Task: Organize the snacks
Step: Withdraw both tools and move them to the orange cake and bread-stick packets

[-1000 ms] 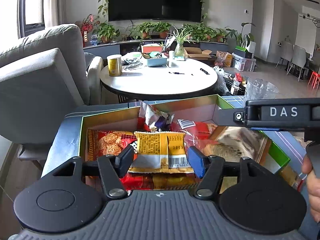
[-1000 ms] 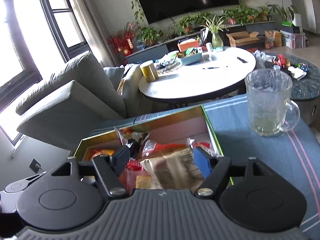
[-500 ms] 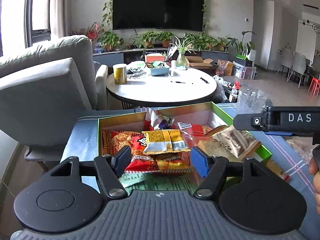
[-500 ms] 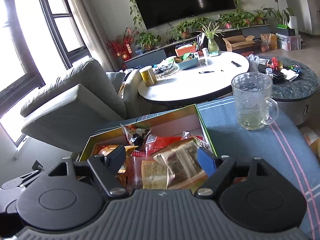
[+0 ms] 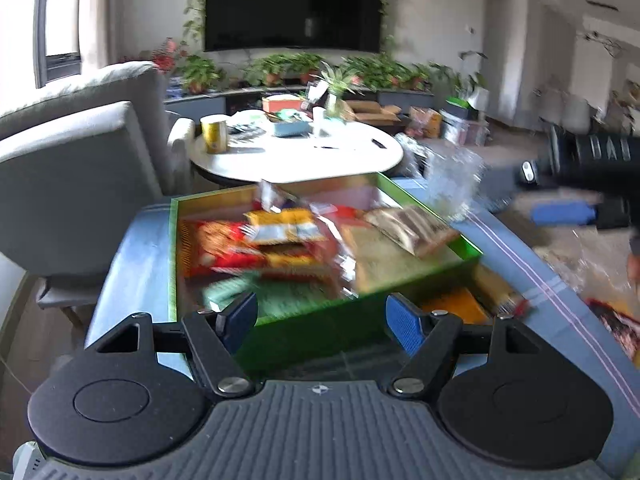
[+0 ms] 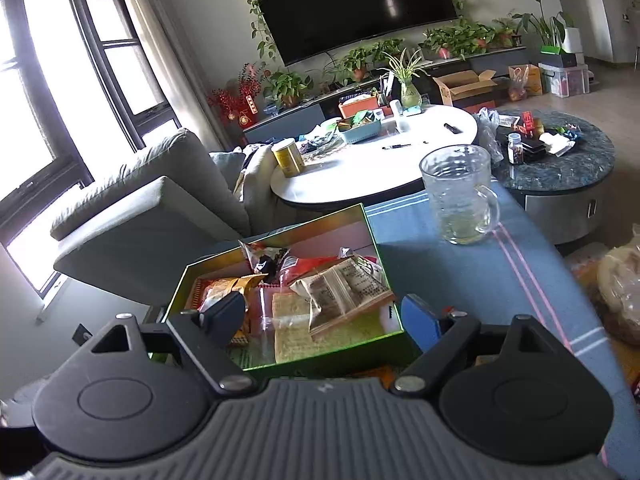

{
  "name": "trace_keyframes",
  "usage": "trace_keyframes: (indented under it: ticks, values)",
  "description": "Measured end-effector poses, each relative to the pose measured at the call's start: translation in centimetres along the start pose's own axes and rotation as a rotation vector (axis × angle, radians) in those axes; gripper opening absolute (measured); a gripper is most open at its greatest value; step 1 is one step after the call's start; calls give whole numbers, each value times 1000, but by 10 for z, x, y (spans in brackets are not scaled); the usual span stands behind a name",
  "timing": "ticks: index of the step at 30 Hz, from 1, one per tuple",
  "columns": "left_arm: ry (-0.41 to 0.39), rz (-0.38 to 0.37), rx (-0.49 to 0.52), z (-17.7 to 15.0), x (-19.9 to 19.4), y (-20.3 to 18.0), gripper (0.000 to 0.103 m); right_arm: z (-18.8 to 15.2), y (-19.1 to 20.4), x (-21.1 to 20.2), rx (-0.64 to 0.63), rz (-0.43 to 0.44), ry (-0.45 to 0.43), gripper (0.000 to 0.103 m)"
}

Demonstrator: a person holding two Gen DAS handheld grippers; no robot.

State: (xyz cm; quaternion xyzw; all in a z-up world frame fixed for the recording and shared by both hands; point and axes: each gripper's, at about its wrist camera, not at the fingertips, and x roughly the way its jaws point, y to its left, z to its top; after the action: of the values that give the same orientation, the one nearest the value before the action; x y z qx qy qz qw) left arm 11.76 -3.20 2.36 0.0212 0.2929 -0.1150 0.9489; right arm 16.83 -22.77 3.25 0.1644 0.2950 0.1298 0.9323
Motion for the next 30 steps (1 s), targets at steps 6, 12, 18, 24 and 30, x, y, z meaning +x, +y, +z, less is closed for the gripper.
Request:
trace_keyframes:
  ticks: [6,12,18,24,30]
  values:
    - [56,-70,63,-13,16,-31,69,3,-12,-16,7,1,-19,80]
    - [113,-128,76,-24,39,-47,69,-6,-28,-5,50,34,46,80]
    - [128,-159,74,-30,62,-55,68,-17,-40,10,90,36,109,80]
    - [128,-274,33,-32,64,-63,64,-21,-47,14,108,43,138,80]
    - [141,-486,114,-41,35,-88,64,-25,-51,18,136,41,158,80]
